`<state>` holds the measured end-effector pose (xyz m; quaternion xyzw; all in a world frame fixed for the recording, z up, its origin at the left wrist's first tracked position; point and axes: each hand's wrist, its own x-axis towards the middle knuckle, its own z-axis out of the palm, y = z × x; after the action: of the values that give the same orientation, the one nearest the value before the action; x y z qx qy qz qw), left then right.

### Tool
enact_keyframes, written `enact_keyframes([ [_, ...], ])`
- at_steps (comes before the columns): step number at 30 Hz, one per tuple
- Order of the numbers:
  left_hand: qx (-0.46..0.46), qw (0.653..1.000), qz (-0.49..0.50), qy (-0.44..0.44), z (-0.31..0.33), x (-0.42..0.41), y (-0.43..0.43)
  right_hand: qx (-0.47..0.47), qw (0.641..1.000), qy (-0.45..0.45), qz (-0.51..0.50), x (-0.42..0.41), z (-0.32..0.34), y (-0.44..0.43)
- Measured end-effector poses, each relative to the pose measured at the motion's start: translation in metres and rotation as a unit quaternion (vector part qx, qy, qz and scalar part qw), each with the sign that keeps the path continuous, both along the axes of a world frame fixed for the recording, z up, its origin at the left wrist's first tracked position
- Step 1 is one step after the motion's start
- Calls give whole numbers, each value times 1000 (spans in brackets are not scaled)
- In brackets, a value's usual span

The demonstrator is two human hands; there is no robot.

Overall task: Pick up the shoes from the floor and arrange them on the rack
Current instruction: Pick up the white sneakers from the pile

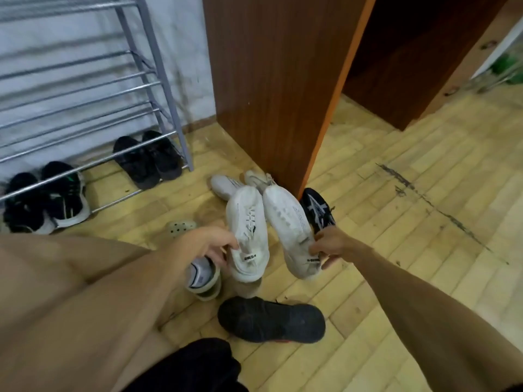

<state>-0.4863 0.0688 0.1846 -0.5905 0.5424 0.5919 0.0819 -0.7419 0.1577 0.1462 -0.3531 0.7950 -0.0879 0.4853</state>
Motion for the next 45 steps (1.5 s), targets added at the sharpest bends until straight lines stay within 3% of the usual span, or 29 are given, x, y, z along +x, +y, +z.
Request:
enact_keyframes([
  [8, -95, 984, 145, 27, 53, 75, -42, -124, 989, -82, -6, 69, 59, -87],
  [20, -161, 942, 293, 26, 67, 167, -149, -161, 978, -61, 115, 175, 92, -258],
  [36, -250, 886, 391, -5, 1, 199, -323, -244, 959, -29, 143, 244, 17, -455],
  [45, -225, 895, 385, -9, -35, 205, -354, -262, 950, 11, 170, 250, -7, -474],
])
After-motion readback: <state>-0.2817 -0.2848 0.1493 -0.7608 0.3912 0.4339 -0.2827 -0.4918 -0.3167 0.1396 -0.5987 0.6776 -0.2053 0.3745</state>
